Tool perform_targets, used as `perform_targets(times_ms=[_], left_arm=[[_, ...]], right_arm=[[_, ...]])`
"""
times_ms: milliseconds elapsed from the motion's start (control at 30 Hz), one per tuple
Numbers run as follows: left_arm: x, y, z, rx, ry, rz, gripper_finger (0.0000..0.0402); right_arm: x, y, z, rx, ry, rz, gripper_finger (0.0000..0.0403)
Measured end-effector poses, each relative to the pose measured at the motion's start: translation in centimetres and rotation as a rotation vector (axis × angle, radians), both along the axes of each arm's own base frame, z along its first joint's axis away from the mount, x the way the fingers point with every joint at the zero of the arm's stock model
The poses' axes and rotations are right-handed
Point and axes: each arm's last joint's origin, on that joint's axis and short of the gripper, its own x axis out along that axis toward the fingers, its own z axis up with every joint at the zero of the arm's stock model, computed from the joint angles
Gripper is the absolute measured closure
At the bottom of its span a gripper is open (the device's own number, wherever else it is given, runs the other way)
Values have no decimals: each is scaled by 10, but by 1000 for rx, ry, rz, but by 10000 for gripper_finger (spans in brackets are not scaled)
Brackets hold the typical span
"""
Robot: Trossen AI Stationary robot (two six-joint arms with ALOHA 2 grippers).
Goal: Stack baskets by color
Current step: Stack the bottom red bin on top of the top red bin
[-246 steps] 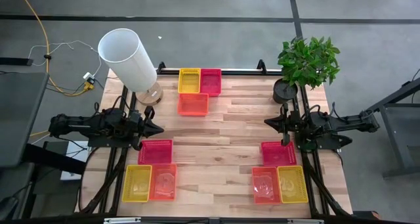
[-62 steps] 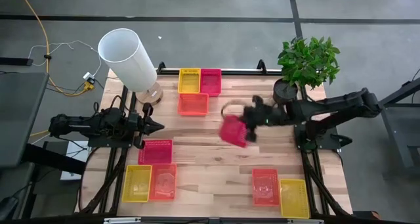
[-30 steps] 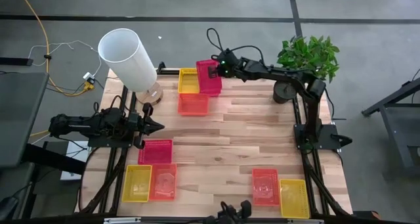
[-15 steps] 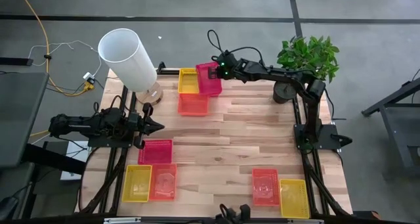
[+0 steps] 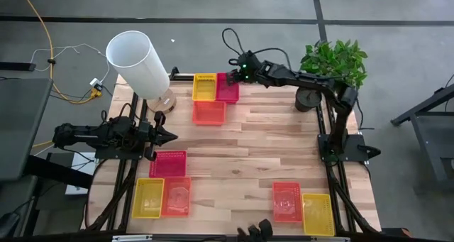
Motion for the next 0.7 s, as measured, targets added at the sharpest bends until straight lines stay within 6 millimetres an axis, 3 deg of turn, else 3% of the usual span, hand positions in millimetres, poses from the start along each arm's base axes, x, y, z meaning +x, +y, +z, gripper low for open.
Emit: perform_targets(times_ms=[133, 267, 467, 567, 700], left_arm=[[0, 0, 0, 2, 1, 0, 401], [0, 0, 0, 3, 0, 2, 401], [0, 1, 0, 2, 0, 18, 401], [0, 2, 1, -1, -6, 65, 401], [0, 3, 1, -3, -15, 109, 401]], right_arm=[[-13, 44, 8, -82, 219, 195, 197], [-41, 101, -13, -117, 285, 341, 197], [-99, 184, -49, -149, 5, 570, 196], [-124, 209, -55, -226, -191, 644, 196], [-148, 225, -56, -384, -380, 682, 196]])
